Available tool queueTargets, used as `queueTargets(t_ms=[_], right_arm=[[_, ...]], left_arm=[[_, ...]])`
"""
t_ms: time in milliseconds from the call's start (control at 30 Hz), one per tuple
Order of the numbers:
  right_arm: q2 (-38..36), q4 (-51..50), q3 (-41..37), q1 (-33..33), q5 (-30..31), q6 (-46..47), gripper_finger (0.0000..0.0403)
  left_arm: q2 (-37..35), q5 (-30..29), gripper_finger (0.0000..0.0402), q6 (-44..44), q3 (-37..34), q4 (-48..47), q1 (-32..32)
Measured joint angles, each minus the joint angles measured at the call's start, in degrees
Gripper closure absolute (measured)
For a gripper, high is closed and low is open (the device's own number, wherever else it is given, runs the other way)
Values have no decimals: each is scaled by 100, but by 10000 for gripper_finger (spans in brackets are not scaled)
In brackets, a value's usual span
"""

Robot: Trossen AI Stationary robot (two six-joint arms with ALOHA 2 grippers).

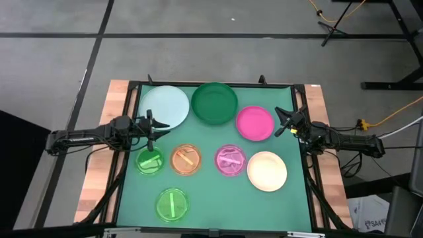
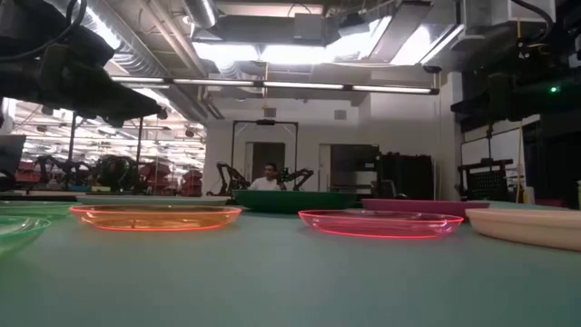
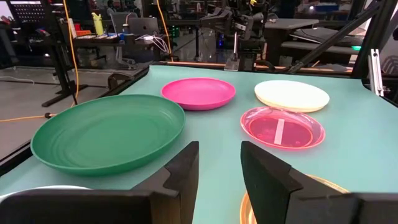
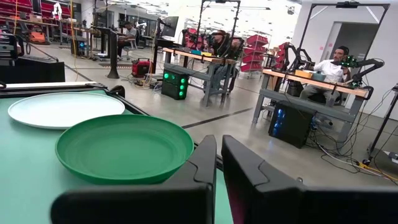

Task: Stack plastic plates

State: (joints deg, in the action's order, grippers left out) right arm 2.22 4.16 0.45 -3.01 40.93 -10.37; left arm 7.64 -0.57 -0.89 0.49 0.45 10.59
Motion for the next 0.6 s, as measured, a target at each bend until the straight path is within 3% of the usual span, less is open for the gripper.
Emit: queueTargets(t_ms=[500, 600], right_arm=[[0, 0, 0, -2, -1, 2, 384], [0, 11, 0, -2, -232, 4, 384]], left_arm=[[0, 1, 288, -2, 0, 0, -2], [0, 1, 288, -2, 0, -1, -1]])
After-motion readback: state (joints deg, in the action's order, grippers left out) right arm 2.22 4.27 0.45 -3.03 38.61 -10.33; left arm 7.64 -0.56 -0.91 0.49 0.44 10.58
